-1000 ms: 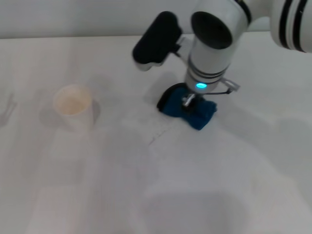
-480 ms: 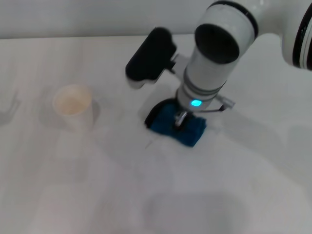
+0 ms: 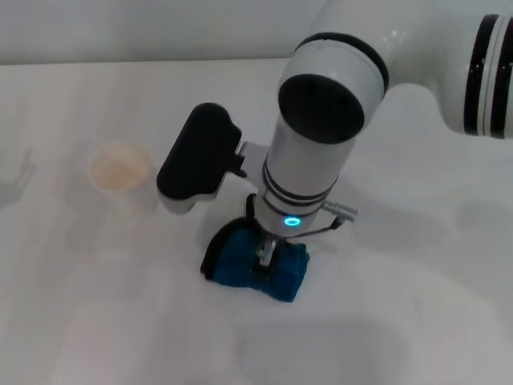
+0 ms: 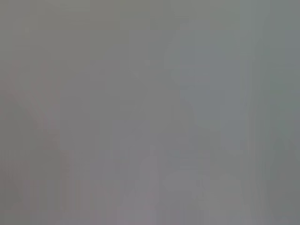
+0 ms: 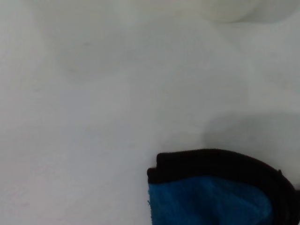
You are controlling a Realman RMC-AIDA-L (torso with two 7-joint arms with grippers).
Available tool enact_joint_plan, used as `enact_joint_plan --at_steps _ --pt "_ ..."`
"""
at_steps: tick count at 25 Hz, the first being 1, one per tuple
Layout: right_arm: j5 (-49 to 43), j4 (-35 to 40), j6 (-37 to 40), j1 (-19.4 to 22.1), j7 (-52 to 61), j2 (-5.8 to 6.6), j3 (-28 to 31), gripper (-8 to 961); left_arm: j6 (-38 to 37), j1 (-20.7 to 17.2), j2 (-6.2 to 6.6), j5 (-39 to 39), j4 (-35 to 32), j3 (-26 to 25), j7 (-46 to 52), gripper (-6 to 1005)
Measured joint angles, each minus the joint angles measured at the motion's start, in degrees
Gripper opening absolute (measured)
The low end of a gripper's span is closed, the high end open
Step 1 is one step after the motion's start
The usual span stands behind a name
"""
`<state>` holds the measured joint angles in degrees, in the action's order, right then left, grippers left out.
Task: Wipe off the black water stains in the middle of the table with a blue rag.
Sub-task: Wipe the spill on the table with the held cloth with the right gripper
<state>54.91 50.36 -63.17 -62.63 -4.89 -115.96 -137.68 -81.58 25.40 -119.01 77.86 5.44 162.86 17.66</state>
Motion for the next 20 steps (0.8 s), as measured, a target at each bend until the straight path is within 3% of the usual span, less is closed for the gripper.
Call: enact_joint_plan --at_steps 5,12,16,18,19,20 --pt "0.8 -2.6 2.0 -0.4 0.5 -0.22 -0.8 76 -0.3 -0.2 0.0 0.0 0.0 0.0 0.0 887" --pt "-4.4 -11.9 7.3 -1.5 1.9 -0.23 1.6 58 -0.4 -0.6 -0.01 0.0 0.0 0.0 0.0 887" --pt "-8.0 -14.3 6.6 -1.8 1.7 -0.34 6.2 60 -0.4 -0.7 -0.05 0.1 0.0 0.0 0.0 887" --pt "-9.7 -11.8 3.0 -0.8 0.3 -0.2 10.5 60 -0.6 -1.2 -0.01 0.2 0.0 -0.1 0.0 888" --pt "-11.3 -6.8 -0.9 1.0 -2.0 0.12 16.7 60 -0.7 -1.3 0.0 0.2 0.0 -0.2 0.0 888" --pt "-11.3 -6.8 -0.9 1.0 -2.0 0.12 16.7 61 -1.0 -1.6 0.05 0.3 0.1 -0.3 0.0 888"
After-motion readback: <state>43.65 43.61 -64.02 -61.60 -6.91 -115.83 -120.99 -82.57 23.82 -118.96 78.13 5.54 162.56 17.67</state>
